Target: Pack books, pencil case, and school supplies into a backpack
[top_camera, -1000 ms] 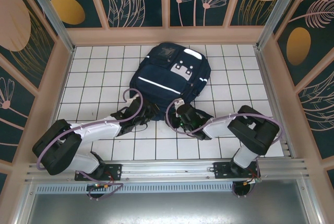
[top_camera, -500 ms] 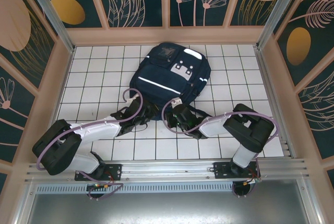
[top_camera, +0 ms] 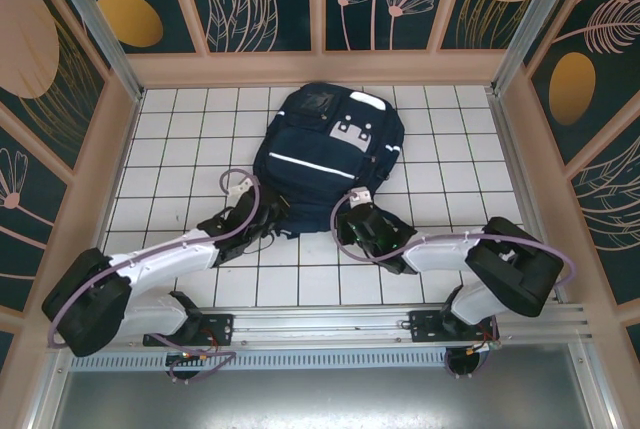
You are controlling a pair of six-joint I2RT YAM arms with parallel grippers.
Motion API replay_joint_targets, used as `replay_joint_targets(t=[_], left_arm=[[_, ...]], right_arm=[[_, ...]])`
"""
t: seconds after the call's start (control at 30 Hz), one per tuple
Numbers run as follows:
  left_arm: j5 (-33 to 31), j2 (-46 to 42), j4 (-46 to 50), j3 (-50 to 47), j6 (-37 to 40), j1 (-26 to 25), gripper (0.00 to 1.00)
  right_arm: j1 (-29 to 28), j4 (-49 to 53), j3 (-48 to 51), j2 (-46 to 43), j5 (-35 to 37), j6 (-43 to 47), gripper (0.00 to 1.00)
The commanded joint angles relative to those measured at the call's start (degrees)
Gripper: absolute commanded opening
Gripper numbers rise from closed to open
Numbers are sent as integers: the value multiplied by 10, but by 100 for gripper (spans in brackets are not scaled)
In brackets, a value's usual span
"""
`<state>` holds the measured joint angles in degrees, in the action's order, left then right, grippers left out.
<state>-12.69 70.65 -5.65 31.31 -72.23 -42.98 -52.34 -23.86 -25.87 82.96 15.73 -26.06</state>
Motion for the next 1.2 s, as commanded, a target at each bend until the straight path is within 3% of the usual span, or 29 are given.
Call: replay_joint_targets(t=[0.0, 0.13, 0.17, 0.23, 0.4, 0.53, 0.8, 1.07, 1.17], left_arm=[[-38, -43, 41, -21, 11, 13, 0], [-32, -95, 23, -35, 36, 14, 0], [-19, -100, 8, -39, 36, 15, 8], [20, -97, -26, -39, 33, 14, 37], [125, -40, -105, -21, -10, 12, 53], [169, 20, -163, -1, -56, -14, 67], [231, 125, -181, 64, -125, -61, 69], [185, 189, -120, 108, -156, -62, 69], [164, 217, -113, 116, -171, -57, 65]], right_arm=[[38, 45, 15, -25, 56, -30, 0], [45, 24, 25, -52, 12, -12, 0], [39, 21, 23, -54, 9, -7, 0], [27, 22, 13, -51, 10, 1, 0], [3, 16, -5, -40, 11, 6, 0], [-10, 10, -8, -38, 16, 6, 0], [-13, 7, -5, -37, 25, 8, 0], [-23, -21, 12, -45, 20, 9, 0], [-27, -30, 17, -46, 17, 10, 0]])
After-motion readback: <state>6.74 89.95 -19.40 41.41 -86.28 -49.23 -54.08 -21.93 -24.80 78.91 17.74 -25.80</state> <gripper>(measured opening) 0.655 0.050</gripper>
